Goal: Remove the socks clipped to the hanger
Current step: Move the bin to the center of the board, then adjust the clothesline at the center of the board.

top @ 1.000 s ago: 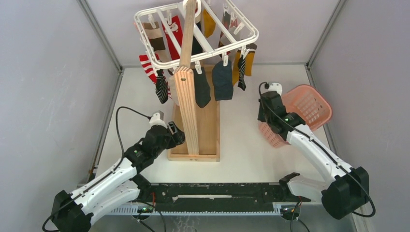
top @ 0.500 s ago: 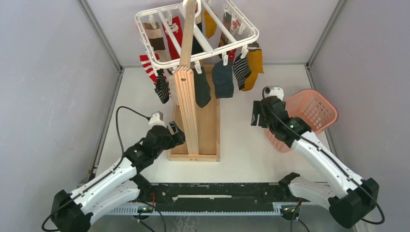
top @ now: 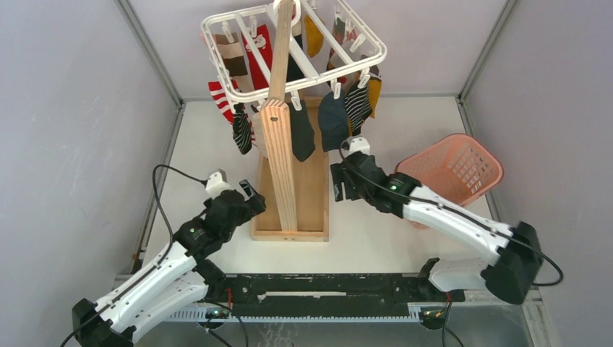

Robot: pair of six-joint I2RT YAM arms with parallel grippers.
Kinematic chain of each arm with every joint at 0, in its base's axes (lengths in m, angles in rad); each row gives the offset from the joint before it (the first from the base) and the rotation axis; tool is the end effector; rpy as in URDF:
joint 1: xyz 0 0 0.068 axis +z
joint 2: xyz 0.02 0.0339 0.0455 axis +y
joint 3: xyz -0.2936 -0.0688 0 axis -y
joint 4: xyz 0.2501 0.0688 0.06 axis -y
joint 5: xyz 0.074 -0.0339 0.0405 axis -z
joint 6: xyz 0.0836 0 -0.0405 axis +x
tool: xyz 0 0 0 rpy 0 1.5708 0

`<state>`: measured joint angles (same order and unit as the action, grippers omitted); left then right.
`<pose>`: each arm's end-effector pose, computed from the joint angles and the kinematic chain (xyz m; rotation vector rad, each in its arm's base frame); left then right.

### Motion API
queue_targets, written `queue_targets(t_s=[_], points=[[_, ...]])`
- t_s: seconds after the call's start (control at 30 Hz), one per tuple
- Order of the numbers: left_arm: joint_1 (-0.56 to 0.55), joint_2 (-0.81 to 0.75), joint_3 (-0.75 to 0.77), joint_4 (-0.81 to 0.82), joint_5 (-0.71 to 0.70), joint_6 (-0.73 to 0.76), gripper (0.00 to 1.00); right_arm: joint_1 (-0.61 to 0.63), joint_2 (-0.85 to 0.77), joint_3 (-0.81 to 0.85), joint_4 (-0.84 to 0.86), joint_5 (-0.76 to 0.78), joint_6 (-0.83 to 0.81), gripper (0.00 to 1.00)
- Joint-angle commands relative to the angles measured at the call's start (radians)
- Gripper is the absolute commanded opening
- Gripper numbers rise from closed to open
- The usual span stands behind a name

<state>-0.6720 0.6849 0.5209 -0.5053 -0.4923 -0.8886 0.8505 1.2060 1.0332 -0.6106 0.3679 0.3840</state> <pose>0.1537 -0.0718 0.2260 -0.4932 2.1132 -0.3488 0.2071 0.1904 0.2966 -0.3573 2.2700 0.2032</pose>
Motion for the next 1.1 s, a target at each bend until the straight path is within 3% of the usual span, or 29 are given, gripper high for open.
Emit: queue_targets(t_s=[0.0,0.37,0.8,1.0,1.07], points=[[-0.004,-0.027,0.031,-0.101,-0.091,-0.113,1.0,0.003,0.124,0.066,0.102,-0.024,0.039,0.79],[-0.003,-0.031,-0.067,-0.097,-0.108,-0.217,1.0,-0.037,0.39,0.125,0.232,-0.102,0.084,0.76],[-0.003,0.201,-0.115,0.085,-0.074,-0.232,1.0,-0.046,0.574,0.164,0.263,-0.091,0.144,0.74],[-0.002,0.301,-0.105,0.143,-0.072,-0.223,0.96,-0.055,0.608,0.165,0.256,-0.086,0.164,0.7],[-0.002,0.326,-0.097,0.156,-0.077,-0.216,0.91,-0.056,0.611,0.165,0.251,-0.085,0.169,0.62]])
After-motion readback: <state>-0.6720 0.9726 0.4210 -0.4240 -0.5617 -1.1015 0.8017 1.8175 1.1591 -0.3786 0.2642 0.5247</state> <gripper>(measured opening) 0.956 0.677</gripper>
